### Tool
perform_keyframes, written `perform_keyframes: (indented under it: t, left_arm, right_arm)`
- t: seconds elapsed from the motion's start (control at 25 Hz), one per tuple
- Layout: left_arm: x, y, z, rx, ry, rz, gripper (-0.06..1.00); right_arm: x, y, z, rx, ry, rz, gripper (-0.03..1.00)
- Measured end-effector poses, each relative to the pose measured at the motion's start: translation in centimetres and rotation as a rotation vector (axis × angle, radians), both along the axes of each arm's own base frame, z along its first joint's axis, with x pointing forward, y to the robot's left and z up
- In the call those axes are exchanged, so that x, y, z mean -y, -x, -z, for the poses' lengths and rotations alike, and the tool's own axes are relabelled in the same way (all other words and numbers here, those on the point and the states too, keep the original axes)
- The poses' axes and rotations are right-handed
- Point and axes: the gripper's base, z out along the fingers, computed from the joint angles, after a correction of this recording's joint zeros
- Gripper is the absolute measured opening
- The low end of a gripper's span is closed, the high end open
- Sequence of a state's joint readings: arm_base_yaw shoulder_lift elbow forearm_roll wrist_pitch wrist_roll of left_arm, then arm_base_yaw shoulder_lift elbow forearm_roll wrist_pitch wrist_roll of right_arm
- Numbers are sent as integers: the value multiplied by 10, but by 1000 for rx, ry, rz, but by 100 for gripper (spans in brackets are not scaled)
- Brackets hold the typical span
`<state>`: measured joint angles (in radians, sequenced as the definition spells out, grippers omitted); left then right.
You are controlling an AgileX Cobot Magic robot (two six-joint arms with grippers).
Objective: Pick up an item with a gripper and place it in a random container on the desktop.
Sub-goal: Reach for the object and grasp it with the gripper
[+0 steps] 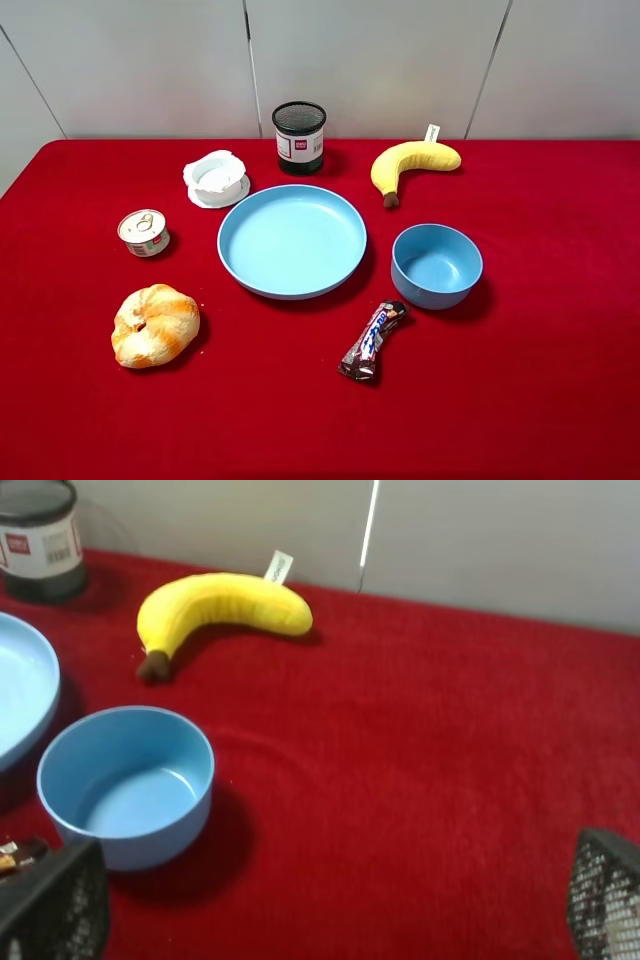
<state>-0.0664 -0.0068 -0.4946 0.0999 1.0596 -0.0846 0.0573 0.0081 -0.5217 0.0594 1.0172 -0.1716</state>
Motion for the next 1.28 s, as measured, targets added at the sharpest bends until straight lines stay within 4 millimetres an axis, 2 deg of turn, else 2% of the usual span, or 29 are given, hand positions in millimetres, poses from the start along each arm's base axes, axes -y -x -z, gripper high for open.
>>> perform_keyframes:
  t: [0.32,0.6,1.08,1.28]
  left_arm:
    - [0,0,0,0,0,0,98]
    - [0,0,0,0,0,0,98]
    - [0,0,0,0,0,0,98]
    - [0,0,0,0,0,0,98]
  right_arm:
    - [-2,-23,-27,-85,1,-2,69]
    - [-3,-55,-55,-160,5,-1,69]
    - [-8,-129,-88,-274,106,-60,69]
    - [-20,-161,-100,-296,151,-150,69]
